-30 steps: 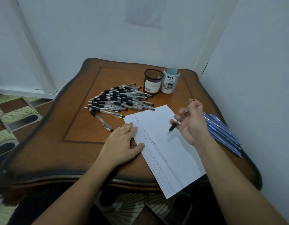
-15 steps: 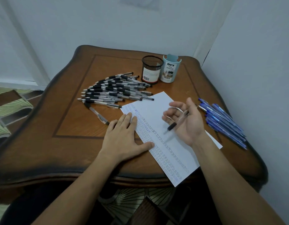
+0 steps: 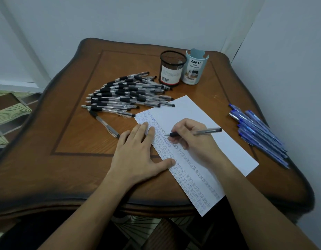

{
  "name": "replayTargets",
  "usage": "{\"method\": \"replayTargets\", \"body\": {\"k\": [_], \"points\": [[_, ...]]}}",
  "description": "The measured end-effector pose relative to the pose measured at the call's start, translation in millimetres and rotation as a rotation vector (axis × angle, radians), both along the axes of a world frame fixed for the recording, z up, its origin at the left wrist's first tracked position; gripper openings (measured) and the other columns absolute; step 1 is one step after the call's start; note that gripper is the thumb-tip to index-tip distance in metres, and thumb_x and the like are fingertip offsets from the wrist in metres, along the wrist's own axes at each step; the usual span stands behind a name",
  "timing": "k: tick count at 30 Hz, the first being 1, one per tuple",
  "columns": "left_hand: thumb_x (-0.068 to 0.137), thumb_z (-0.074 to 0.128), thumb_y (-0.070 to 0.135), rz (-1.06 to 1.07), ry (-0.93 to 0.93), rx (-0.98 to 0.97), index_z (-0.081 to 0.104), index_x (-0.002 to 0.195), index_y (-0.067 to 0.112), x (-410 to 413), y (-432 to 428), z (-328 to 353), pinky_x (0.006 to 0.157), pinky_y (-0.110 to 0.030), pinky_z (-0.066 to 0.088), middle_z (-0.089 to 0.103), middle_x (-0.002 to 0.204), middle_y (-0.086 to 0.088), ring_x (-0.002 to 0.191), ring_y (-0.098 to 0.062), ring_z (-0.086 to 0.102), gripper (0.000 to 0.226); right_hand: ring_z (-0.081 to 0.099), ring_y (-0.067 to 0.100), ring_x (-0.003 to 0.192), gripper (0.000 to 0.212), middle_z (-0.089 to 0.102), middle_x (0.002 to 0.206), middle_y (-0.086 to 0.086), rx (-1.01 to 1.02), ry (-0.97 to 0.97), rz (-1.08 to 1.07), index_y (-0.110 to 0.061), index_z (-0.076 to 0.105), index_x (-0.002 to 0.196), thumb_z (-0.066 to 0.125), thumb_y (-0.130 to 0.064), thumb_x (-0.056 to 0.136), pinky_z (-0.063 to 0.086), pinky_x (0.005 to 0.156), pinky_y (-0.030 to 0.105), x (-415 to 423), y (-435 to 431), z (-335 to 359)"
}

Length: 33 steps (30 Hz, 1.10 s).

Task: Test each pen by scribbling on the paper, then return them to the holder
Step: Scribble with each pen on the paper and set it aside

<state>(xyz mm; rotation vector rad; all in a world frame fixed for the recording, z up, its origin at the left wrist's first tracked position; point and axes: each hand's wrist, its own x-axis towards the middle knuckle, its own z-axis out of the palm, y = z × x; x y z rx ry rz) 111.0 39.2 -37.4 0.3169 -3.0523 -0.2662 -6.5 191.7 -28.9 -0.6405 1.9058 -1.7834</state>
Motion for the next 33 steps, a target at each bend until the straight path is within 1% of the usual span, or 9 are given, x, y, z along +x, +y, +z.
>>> {"method": "replayTargets", "body": {"k": [2,4,6,9,13,17,23,30,33], "points": [[0.066,0.004,0.094,-0.002,0.004,-0.01,0.018,0.156,0.023,-1,-1,-1,0.118,-0.038,0.003,0.007,0.165,0.0,0.151,-0.015,0.002,0.115,0.065,0.023,0.068,0.036,0.065,0.065,0.007,0.02,0.002,-0.011,-0.021,0.059,0.066,0.078,-0.05,0.078,0.052,0.069,0.038,-2,-1,-4],[0.067,0.003,0.093,-0.008,-0.001,-0.019,0.017,0.157,0.023,-1,0,-1,0.118,-0.038,0.003,0.006,0.165,-0.001,0.151,-0.016,0.0,0.115,0.059,0.025,0.061,0.044,0.059,0.056,0.006,0.068,0.04,-0.032,-0.021,0.052,0.058,0.08,-0.052,0.072,0.048,0.069,0.047,-3,0,-7],[0.068,0.002,0.092,-0.014,-0.006,-0.022,0.015,0.157,0.022,0,0,-2,0.118,-0.039,0.002,0.005,0.165,-0.002,0.151,-0.016,0.0,0.114,0.053,0.024,0.055,0.045,0.053,0.048,0.0,0.065,0.056,-0.035,-0.02,0.045,0.053,0.078,-0.042,0.074,0.045,0.064,0.049,-2,-1,-9],[0.071,0.004,0.091,-0.017,-0.004,-0.021,0.018,0.157,0.02,-2,0,-3,0.119,-0.041,0.004,0.008,0.165,-0.003,0.151,-0.018,0.004,0.113,0.042,0.018,0.049,0.042,0.038,0.044,-0.006,0.054,0.06,-0.062,-0.02,0.037,0.05,0.071,-0.02,0.075,0.038,0.06,0.041,-2,-5,-11],[0.07,0.003,0.091,-0.015,-0.016,-0.031,0.015,0.157,0.02,-1,1,-4,0.12,-0.042,0.003,0.006,0.165,-0.003,0.151,-0.017,0.003,0.112,0.033,0.018,0.049,0.042,0.027,0.049,-0.001,0.051,0.095,-0.081,-0.021,0.032,0.05,0.066,-0.011,0.073,0.033,0.056,0.036,-1,-11,-13],[0.068,0.0,0.091,-0.014,-0.027,-0.024,0.01,0.157,0.021,0,1,-3,0.12,-0.04,0.0,0.001,0.165,-0.002,0.151,-0.016,-0.001,0.113,0.031,0.016,0.049,0.043,0.024,0.051,-0.001,0.011,0.093,-0.076,-0.022,0.03,0.051,0.065,-0.007,0.072,0.03,0.053,0.031,-1,-10,-14],[0.065,-0.003,0.091,-0.023,-0.064,-0.015,0.002,0.158,0.023,-1,0,-2,0.121,-0.043,-0.009,-0.008,0.165,0.0,0.151,-0.015,-0.008,0.115,0.035,0.017,0.05,0.043,0.022,0.055,0.004,0.031,0.138,-0.091,-0.014,0.026,0.055,0.064,-0.007,0.073,0.038,0.051,0.025,1,-9,-14],[0.064,-0.003,0.091,-0.025,-0.065,-0.002,0.002,0.158,0.024,-1,-1,-2,0.121,-0.042,-0.008,-0.008,0.165,0.001,0.151,-0.014,-0.008,0.115,0.032,0.014,0.05,0.045,0.021,0.055,0.003,0.046,0.175,-0.104,-0.018,0.026,0.054,0.064,-0.005,0.073,0.034,0.054,0.031,1,-10,-14],[0.064,-0.003,0.091,-0.024,-0.061,-0.004,0.003,0.158,0.024,-1,0,-3,0.121,-0.041,-0.008,-0.008,0.165,0.001,0.151,-0.014,-0.008,0.115,0.033,0.013,0.048,0.043,0.021,0.055,0.0,0.04,0.134,-0.094,-0.022,0.027,0.052,0.063,-0.01,0.071,0.036,0.057,0.035,0,-10,-13]]}}
